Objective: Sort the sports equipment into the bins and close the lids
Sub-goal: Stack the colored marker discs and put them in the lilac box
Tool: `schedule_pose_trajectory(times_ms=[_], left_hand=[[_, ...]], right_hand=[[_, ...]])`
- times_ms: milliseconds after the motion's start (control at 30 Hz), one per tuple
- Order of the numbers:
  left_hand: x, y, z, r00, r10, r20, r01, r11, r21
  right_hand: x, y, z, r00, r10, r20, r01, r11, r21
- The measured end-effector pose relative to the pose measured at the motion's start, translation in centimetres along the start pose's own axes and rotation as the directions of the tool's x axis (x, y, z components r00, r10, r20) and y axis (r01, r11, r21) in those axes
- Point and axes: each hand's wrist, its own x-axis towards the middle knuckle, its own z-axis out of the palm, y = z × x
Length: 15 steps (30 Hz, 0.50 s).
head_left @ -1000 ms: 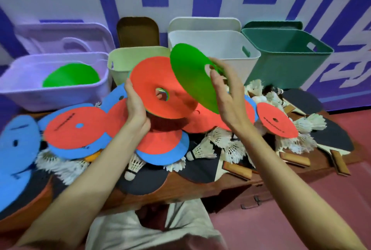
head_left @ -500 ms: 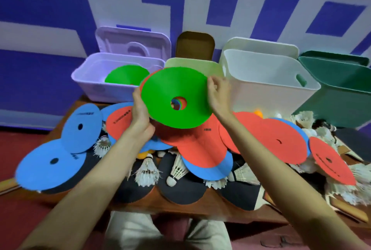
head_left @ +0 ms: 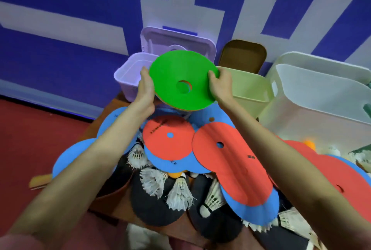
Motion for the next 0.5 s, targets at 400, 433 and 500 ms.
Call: schedule_pose_trajectory(times_ms=[400, 433, 500], left_hand=[[14.0, 2.0, -1.4, 0.955, 0.294, 0.027, -0.186, 0.527, 0.829], [14.8, 1.6, -1.5, 0.958, 0.284, 0.027, -0.172, 0.499, 0.849], [16.2, 0.9, -1.7, 0.961, 0.273, 0.045, -0.165, 0.436, 0.885]], right_hand=[[8.2, -0.2, 8.7, 0.974, 0.104, 0.201, -0.032, 0.942, -0.334], [8.4, 0.1, 9.0, 0.965, 0.102, 0.242, -0.004, 0.928, -0.373], [8.6, 1.0, 9.8, 0.944, 0.087, 0.318, 0.057, 0.908, -0.415]])
